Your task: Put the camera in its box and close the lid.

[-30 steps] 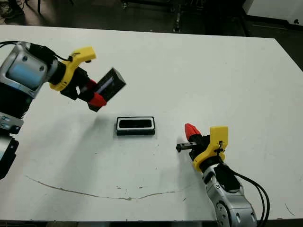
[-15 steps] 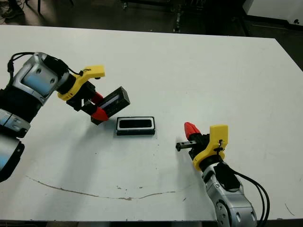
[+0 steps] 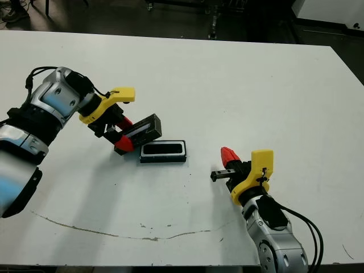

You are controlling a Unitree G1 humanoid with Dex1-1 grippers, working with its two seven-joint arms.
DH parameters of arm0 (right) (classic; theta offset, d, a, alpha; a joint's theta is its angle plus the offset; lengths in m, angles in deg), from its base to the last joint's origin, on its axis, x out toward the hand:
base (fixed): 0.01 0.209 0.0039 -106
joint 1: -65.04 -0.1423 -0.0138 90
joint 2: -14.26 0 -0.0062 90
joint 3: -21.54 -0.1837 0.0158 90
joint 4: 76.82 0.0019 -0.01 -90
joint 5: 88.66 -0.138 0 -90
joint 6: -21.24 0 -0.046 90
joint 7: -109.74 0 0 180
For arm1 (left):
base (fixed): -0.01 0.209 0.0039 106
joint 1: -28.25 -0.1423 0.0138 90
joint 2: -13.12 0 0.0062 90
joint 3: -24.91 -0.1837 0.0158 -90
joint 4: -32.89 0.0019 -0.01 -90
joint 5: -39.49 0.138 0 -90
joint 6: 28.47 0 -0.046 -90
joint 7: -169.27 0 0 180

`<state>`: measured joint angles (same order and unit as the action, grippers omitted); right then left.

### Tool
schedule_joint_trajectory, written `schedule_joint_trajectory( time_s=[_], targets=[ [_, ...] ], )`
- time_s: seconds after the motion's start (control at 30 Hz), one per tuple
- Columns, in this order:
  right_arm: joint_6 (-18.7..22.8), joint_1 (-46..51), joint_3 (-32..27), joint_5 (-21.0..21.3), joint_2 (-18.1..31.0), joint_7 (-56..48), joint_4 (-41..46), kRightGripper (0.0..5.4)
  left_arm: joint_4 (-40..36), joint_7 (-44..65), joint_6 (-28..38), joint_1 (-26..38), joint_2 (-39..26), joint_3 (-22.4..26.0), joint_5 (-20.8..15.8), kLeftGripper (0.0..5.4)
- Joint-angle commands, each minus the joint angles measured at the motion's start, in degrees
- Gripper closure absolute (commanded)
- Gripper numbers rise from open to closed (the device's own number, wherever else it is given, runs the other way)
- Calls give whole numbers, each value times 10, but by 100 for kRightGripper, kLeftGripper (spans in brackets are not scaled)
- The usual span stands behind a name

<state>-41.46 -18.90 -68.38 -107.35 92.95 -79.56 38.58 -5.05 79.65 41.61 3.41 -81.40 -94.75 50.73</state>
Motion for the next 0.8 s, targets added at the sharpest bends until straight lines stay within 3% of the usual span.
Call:
schedule_joint_trajectory(
  time_s=[0.03, 0.5, 0.67, 0.8],
  targets=[
    [5, 4, -3, -1, 1, 4, 2, 540, 18, 16, 4, 1, 6, -5, 8, 223],
    [0, 8, 2, 2, 0, 5, 2, 540, -18, 21, -86, -5, -1, -66, -48, 223],
    [10, 7, 2, 2, 0, 10, 7, 540, -58, 21, -162, -12, -14, -96, -88, 223],
    [9, 7, 2, 1, 0, 8, 7, 540, -131, 21, -236, -27, -25, -100, -77, 223]
  ],
)
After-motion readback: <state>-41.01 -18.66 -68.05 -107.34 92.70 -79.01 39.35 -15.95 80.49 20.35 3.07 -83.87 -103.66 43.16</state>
